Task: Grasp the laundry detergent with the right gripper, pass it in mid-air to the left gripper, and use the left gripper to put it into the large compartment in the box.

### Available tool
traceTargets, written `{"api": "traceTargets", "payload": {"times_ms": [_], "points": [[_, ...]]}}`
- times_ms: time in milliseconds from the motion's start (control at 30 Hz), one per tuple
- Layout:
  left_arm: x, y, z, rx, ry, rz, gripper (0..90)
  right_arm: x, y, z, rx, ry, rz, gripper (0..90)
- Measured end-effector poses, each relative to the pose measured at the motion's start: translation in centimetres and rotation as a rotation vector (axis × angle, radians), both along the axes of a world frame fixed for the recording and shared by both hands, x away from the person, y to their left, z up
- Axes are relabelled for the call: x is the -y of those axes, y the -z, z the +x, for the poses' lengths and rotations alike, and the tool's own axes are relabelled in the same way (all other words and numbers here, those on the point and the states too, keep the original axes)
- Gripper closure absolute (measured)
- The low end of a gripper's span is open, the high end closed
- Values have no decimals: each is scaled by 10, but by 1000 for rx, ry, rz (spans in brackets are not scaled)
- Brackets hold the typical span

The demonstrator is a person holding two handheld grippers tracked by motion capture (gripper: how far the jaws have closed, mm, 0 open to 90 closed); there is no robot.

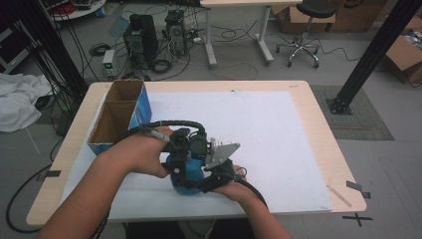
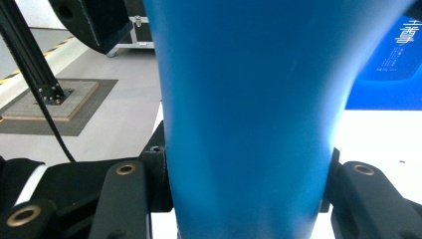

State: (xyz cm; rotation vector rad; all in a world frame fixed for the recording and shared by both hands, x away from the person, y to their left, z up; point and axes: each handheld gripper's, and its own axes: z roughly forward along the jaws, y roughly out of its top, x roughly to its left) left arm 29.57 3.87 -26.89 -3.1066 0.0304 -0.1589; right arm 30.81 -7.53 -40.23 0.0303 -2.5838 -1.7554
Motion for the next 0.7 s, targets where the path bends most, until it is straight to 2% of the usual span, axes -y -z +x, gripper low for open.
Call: {"api": "traceTargets", "payload": {"times_ms": [67,100,367,533,700], "points": [[0,-1,0,-3,5,5,101,0,0,0,1,1,1,462],[1,-2,-1,-13,15,-1,215,0,0,0,-1,1,2,463],[1,-3,-2,-14,11,1,221,1,-1,-1,-1,2,5,463],[1,-3,-3,-23,10,11,271,1,-1,-1,-4,0,3,463],[1,-3,-3,-24,9,14,286,0,-1,-1,-4,0,5,463]]}}
